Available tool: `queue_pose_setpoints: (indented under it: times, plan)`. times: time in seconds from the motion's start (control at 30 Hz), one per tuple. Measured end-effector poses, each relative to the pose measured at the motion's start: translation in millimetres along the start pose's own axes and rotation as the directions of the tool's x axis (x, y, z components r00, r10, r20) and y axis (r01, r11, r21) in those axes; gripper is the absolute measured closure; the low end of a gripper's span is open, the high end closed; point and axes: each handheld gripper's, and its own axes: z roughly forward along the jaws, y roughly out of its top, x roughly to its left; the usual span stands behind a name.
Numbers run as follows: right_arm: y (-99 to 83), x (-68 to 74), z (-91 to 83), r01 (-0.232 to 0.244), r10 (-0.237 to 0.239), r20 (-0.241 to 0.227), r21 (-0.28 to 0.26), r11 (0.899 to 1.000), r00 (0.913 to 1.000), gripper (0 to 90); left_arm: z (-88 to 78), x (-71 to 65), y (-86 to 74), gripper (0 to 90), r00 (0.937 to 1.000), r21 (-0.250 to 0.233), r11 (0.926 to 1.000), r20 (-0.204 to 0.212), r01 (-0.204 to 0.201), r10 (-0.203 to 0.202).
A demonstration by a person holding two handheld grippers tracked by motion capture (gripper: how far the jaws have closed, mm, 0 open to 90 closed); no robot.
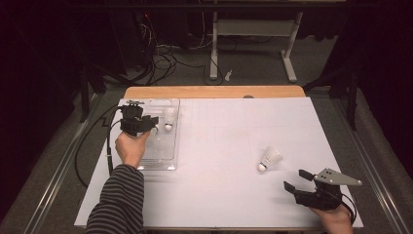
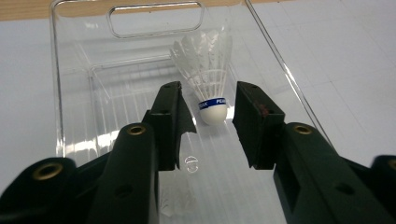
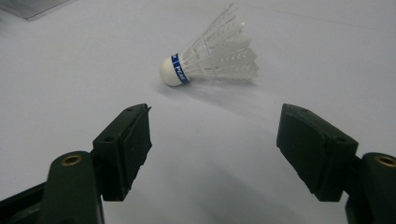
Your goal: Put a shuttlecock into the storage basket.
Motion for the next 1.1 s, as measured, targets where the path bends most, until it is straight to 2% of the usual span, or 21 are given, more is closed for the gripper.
queue_pose_setpoints:
  times: [0.2,0.33,0.53,0.7,0.9,1.1]
  plan:
    - [0.0,0.2,0.1,-0.003,0.003,0.0,0.002,1.0,1.0,26.6,-1.3,-4.2,-2.1,59.4,0.9998,0.006,0.9997,0.0,-0.022,0.022]
    - [0.0,0.2,0.1,-0.003,0.003,0.0,0.002,1.0,1.0,26.7,-2.6,-4.8,-2.6,58.7,0.9998,0.004,0.9998,0.005,-0.02,0.02]
    - [0.0,0.0,0.0,-0.004,0.004,0.0,0.002,1.0,1.0,26.7,-6.2,-8.0,-5.5,52.9,0.9997,0.012,0.9997,0.006,-0.023,0.023]
    - [0.0,0.1,0.1,-0.003,0.003,-0.001,0.002,1.0,1.0,26.6,-9.4,-9.4,-9.4,50.0,0.9995,0.006,0.9996,0.011,-0.028,0.028]
    - [0.0,0.1,0.2,-0.006,0.006,0.0,0.002,1.0,1.0,26.7,-14.4,-8.8,-15.4,47.0,0.9988,-0.013,0.9994,0.037,-0.031,0.032]
    - [0.0,0.3,0.1,-0.007,0.007,0.001,0.003,1.0,1.0,26.6,-20.6,-10.3,-20.9,45.4,0.998,-0.031,0.9982,0.037,-0.05,0.052]
